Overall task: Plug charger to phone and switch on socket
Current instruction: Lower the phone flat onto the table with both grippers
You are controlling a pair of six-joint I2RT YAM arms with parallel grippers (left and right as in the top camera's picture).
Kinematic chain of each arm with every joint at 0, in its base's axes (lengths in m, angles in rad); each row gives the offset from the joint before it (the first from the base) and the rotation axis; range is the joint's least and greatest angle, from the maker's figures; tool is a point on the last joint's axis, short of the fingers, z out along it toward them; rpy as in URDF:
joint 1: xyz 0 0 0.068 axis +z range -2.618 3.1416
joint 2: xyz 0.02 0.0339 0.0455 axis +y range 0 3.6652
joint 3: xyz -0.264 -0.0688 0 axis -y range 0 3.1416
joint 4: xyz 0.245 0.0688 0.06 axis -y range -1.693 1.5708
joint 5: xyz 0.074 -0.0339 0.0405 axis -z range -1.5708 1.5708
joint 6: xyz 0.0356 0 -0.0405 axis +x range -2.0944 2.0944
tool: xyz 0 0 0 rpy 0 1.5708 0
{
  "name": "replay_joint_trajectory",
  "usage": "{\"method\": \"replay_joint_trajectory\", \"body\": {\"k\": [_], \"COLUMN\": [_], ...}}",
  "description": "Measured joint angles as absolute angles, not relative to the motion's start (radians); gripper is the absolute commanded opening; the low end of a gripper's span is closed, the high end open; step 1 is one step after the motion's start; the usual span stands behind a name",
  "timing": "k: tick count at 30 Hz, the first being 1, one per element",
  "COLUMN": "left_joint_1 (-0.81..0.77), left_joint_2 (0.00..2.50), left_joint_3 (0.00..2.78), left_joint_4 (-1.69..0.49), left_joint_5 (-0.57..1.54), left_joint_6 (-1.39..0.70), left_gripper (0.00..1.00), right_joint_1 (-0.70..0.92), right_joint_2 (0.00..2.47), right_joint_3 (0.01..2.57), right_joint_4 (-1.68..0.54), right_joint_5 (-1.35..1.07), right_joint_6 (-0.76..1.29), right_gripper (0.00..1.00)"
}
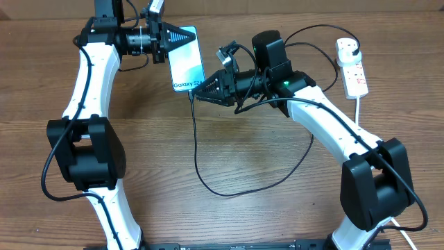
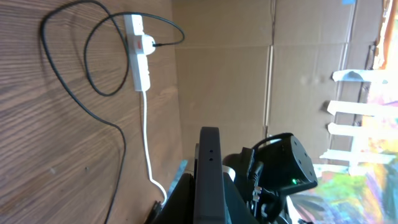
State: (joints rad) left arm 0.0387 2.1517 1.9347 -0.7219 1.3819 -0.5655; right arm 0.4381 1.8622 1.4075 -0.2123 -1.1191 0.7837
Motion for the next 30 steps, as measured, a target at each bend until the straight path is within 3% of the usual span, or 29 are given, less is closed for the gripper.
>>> {"method": "replay_joint_trajectory", "body": {"k": [20,25,30], "left_joint_1": [0.039,0.039,0.034], "left_joint_2": [2.152,2.152,2.152], "left_joint_3": [1.935,1.935,1.935], "left_joint_4": [-0.807,-0.934,-1.103], "left_joint_5": [1.313,1.233,1.1], "left_joint_6": [-0.444,-0.37,-0.257], "left_gripper": [0.04,0.05,0.04], "right_joint_1": [0.333,0.307,0.303], "right_joint_2": [1.875,1.875,1.875], "right_joint_3": [1.407,1.408,1.408], "right_joint_4": [-0.269,-0.414,-0.582], "right_joint_5": [-1.174,-1.132,-0.944], "right_joint_6": [0.624,0.529,0.429], "right_gripper": [0.52,0.57,0.57]}}
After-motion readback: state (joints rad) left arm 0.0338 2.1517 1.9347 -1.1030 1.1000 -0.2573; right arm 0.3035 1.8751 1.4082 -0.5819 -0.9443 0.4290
